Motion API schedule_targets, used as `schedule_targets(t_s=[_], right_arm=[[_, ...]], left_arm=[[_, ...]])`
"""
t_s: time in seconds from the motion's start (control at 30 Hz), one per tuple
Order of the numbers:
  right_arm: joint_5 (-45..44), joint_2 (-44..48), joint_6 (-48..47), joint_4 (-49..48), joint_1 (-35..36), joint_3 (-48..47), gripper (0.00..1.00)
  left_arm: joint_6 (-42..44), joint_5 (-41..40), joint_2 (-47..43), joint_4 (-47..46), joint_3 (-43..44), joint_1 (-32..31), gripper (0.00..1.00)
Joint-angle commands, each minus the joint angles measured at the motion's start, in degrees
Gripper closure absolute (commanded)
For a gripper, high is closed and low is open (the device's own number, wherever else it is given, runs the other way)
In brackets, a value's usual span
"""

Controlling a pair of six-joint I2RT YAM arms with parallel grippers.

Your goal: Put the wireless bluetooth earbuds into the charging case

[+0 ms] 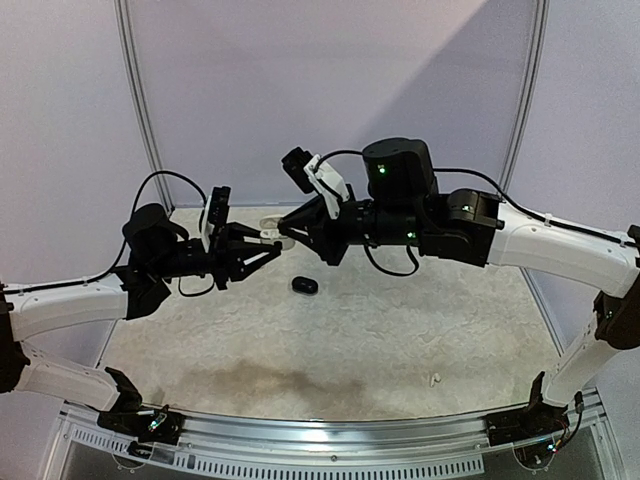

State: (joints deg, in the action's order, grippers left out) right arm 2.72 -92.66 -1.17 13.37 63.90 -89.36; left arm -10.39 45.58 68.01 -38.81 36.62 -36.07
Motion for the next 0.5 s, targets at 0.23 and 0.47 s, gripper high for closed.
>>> schedule_targets(t_s=[0.23, 0.47], right_arm=[[-0.7, 1.0, -0.6, 4.4, -1.2, -1.3, 0.65], [-4.7, 3.6, -0.2, 3.7, -1.2, -2.4, 0.58]], left_arm=[[1.5, 3.6, 0.0, -0.9, 2.7, 0.4, 1.00], [0.1, -0.5, -1.0, 2.4, 1.9, 0.3, 1.00]])
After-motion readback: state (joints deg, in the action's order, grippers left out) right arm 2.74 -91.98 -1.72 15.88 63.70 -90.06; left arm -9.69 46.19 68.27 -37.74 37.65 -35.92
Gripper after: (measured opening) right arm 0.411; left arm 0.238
